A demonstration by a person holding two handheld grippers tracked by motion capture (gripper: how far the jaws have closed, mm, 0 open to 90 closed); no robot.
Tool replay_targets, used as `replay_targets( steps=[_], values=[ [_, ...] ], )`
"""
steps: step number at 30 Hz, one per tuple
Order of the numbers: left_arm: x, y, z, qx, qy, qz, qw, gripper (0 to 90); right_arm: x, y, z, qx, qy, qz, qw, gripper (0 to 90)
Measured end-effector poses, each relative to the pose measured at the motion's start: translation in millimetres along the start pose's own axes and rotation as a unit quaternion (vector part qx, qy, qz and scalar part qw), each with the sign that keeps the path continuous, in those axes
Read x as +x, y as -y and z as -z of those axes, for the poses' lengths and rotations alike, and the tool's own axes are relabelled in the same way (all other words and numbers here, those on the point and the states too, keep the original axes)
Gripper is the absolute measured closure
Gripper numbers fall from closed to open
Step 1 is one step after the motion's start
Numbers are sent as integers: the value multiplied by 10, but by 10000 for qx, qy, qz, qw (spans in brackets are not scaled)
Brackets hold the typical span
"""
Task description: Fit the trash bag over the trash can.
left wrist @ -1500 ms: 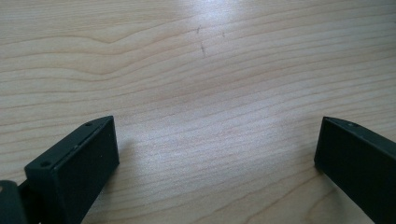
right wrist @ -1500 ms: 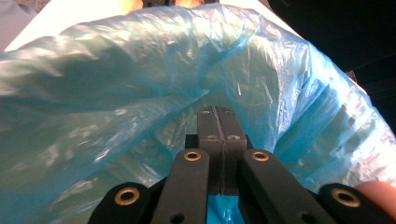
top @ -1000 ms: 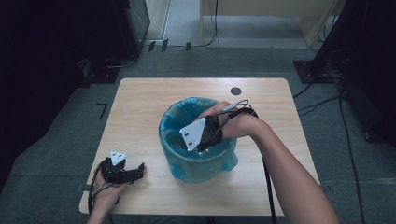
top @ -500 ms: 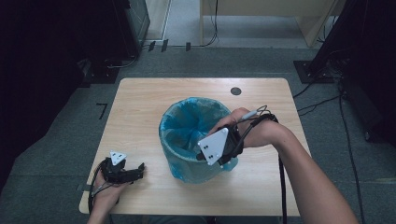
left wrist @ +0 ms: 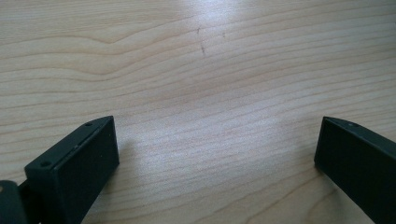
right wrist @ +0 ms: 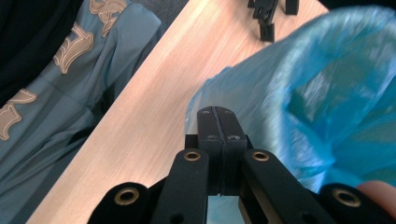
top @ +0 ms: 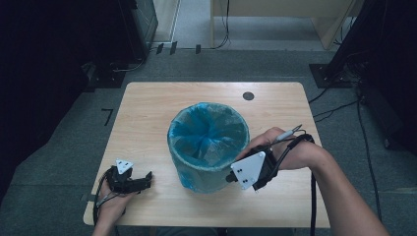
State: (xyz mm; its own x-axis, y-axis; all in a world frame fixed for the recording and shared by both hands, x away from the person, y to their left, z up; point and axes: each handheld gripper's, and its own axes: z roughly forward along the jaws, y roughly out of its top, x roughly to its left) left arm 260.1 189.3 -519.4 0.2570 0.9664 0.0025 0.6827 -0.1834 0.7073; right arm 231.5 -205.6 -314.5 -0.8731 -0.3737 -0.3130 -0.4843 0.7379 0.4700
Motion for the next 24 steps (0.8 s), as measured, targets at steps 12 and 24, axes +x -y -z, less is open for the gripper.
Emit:
replay_targets(
  steps=[12,24],
  values=[
    [-1,1,-1,-8,-3,2,10000,0,277,415,-131,63,-19,-481,9988,900],
    [-2,0,-2,-8,-11,4,10000,0,451,832,-314,48,-28,-1846,9828,510]
  ],
)
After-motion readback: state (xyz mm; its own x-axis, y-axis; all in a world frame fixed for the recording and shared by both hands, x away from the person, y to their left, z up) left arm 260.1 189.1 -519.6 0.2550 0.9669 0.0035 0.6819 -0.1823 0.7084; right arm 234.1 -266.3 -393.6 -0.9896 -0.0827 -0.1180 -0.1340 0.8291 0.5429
